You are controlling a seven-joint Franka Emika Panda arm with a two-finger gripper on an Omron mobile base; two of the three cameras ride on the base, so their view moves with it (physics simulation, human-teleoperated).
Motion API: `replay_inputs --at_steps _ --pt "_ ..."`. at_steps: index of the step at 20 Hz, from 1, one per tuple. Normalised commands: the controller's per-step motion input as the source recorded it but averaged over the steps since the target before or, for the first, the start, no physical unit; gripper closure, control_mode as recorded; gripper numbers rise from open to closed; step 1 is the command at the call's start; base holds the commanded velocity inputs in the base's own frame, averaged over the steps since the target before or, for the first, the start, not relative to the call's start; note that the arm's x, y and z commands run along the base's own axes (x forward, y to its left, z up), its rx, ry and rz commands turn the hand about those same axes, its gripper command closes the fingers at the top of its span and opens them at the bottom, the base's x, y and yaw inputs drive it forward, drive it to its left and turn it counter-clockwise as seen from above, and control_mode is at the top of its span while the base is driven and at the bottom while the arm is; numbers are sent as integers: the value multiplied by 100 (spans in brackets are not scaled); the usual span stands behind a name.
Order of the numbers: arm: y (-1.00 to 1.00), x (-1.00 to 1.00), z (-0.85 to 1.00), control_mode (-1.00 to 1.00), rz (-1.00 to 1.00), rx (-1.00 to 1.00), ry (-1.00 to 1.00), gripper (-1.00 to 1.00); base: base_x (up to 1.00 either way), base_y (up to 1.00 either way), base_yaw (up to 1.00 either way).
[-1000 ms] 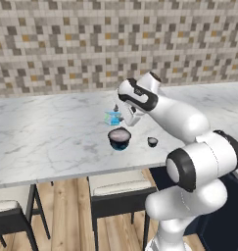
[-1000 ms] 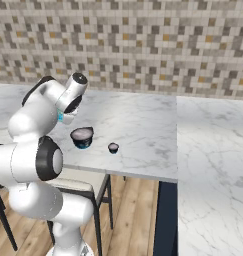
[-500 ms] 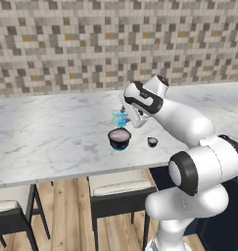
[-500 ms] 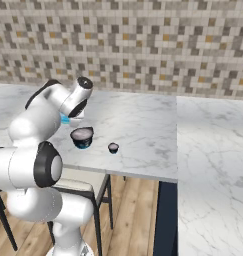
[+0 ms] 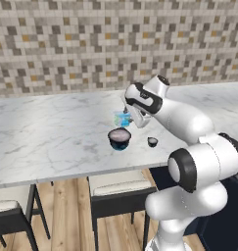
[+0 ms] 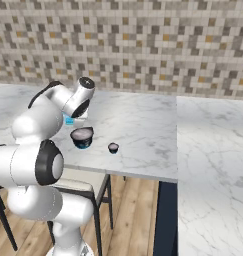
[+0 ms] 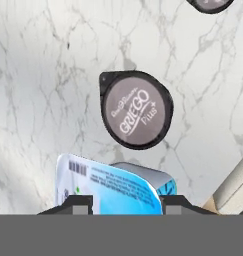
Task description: Stack the yogurt containers by placing the smaller containers on top of the larger containers.
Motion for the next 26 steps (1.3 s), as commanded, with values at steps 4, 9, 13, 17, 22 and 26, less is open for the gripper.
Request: replay_inputs --at_steps 4,9,13,17,22,26 --pt "-1 15 -17 -100 5 0 0 100 0 0 0" --pt "-3 17 -16 -100 5 0 0 100 0 0 0" --pt "-8 11 -15 -100 6 0 0 100 0 0 0" --pt "-1 8 -15 -100 4 0 -2 100 0 0 0" --pt "-1 3 -12 -100 1 0 -4 100 0 0 0" --pt "-3 7 -10 -100 0 0 -4 100 0 0 0"
